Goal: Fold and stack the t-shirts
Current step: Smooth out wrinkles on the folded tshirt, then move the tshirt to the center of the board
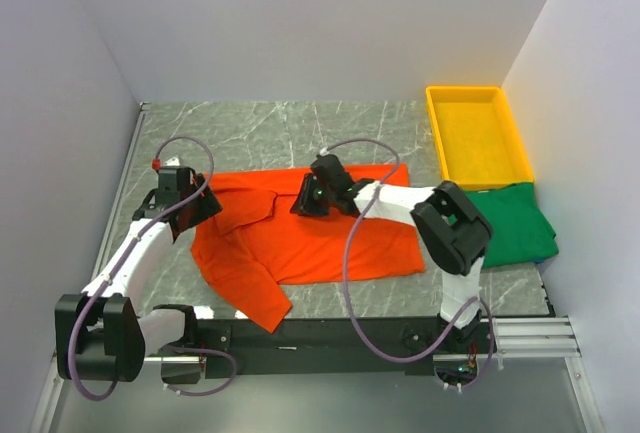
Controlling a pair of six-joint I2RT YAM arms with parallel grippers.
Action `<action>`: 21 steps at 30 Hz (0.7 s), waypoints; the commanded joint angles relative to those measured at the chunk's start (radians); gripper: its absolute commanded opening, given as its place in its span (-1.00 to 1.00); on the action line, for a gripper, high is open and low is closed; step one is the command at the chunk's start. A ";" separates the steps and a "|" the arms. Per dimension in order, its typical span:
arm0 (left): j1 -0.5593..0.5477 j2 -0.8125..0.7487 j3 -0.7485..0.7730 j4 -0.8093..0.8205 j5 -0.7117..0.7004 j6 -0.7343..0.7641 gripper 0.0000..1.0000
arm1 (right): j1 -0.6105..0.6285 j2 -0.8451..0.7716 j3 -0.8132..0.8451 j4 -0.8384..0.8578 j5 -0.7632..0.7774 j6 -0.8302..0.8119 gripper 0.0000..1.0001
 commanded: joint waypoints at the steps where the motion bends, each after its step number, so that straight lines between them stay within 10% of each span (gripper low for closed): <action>1: -0.025 0.019 -0.006 0.004 0.048 -0.023 0.37 | -0.036 -0.132 -0.050 0.025 -0.008 -0.113 -0.30; 21: -0.045 -0.016 -0.156 0.160 -0.010 -0.330 0.04 | -0.043 -0.006 -0.045 0.370 -0.282 -0.025 -0.31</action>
